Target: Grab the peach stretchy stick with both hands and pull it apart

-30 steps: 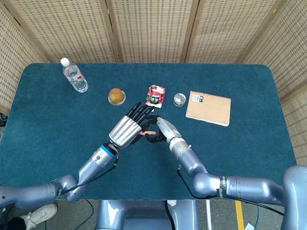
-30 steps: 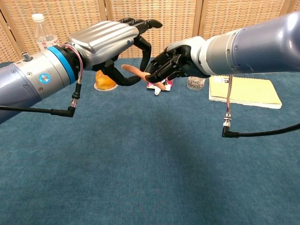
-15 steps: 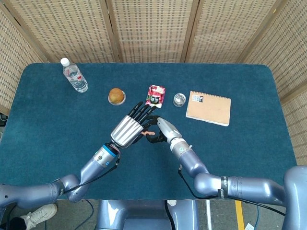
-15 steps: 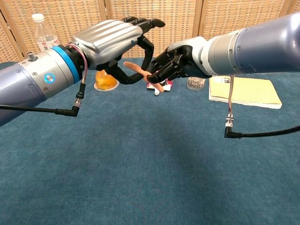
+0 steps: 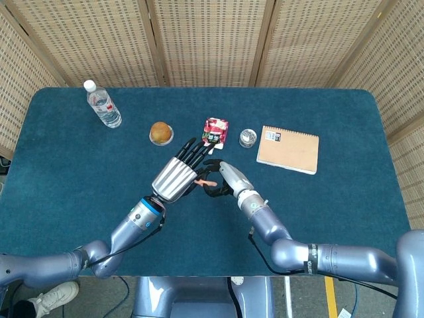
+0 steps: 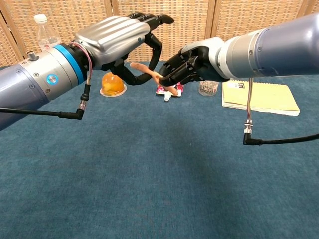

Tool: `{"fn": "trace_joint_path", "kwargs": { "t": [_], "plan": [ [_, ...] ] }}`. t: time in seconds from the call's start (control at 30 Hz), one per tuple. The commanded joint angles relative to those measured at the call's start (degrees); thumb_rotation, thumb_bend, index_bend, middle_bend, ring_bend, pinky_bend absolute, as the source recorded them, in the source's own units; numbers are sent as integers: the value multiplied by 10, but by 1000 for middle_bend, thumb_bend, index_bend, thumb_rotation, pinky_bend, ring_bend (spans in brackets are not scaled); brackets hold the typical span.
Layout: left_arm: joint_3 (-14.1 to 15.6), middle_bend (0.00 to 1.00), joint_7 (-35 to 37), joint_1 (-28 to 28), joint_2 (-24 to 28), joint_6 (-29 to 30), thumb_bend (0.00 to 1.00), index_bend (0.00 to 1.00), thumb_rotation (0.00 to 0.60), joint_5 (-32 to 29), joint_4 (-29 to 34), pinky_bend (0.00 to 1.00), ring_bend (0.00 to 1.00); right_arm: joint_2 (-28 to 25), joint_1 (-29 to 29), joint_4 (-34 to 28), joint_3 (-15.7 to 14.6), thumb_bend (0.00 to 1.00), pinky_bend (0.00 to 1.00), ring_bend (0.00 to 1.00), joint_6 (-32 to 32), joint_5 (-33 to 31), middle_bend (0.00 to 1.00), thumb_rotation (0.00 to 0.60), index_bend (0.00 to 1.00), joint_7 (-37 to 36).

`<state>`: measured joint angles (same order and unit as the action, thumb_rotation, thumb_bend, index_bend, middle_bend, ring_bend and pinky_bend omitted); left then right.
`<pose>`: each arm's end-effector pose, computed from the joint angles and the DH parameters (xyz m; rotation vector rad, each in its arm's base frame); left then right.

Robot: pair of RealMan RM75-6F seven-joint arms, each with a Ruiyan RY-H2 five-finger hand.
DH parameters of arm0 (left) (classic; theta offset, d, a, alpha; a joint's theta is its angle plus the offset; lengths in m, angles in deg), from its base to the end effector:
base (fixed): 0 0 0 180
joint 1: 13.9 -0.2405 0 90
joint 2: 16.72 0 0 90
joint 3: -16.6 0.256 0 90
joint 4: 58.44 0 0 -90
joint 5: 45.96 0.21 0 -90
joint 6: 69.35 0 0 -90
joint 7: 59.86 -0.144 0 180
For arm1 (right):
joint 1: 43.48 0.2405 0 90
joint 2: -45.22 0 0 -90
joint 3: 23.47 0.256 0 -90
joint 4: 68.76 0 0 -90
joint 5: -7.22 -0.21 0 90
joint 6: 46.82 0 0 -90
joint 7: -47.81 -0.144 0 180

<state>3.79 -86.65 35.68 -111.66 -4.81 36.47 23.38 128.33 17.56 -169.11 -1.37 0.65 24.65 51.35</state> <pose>-0.0477 0.3410 -0.0170 -1.9409 -0.3728 -1.2344 -0.0297 -0.3635 -0.0064 1.5032 -1.9397 1.1139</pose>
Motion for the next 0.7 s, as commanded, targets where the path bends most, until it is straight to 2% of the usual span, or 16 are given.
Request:
{"fn": "trace_joint_path", "kwargs": {
  "t": [0.03,0.7],
  "plan": [
    [-1,0,2,-1,2,3,528,775,600,-1,2,0,0,-1,-2,2,-2,629,35,0,0,1,240,600,664,-3],
    [-21,0,32,-25,65,38,543,783,600,-13,26,0,0,-31,-37,0,-7,631,35,0,-4,21,246,600,673,-32]
  ]
}}
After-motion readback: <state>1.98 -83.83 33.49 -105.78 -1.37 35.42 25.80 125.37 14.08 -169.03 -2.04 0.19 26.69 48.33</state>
